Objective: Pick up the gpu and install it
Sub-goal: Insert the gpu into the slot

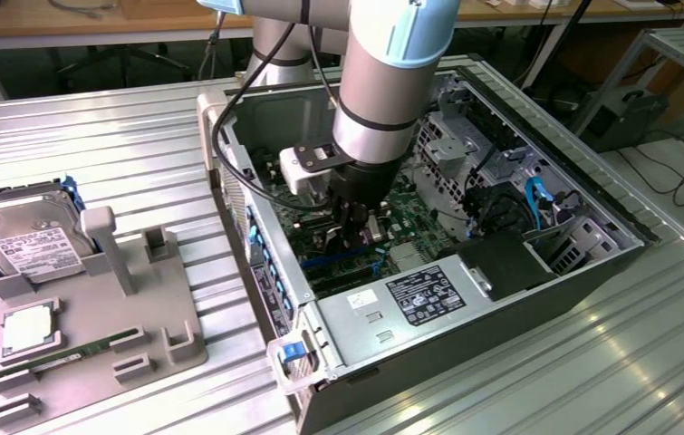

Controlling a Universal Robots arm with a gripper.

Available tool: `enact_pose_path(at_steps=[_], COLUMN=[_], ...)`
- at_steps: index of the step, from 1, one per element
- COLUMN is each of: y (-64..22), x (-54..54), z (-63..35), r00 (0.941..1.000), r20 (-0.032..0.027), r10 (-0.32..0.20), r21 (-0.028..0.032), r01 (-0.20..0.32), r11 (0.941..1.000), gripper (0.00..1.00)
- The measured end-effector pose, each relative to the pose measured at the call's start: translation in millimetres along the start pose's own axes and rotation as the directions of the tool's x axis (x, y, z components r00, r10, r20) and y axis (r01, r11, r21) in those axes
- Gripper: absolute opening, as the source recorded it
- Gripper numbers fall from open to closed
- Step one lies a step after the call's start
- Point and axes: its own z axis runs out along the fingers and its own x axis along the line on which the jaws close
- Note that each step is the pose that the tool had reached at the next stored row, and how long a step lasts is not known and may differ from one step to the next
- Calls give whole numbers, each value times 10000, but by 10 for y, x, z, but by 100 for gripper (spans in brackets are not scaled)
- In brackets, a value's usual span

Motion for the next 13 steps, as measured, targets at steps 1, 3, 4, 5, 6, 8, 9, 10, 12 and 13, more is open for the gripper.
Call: enact_pose_path(at_steps=[1,3,4,5,6,8,9,10,12,13], y=[0,0,0,0,-1,0,0,0,0,0], x=[0,0,0,-1,-4,-7,-8,-9,-10,-10], z=[1,1,1,1,-1,-2,-3,-3,2,8], r00=[10000,10000,10000,10000,10000,10000,10000,10000,10000,10000], r20=[1,2,3,3,4,4,2,1,4,7], r10=[0,0,0,0,-1,0,-1,-1,0,-1], r21=[0,1,1,1,2,2,1,1,1,0], r01=[0,0,0,0,1,0,1,1,0,1], r11=[10000,10000,10000,10000,10000,10000,10000,10000,10000,10000], gripper=[27,27,27,27,27,27,27,27,27,27])
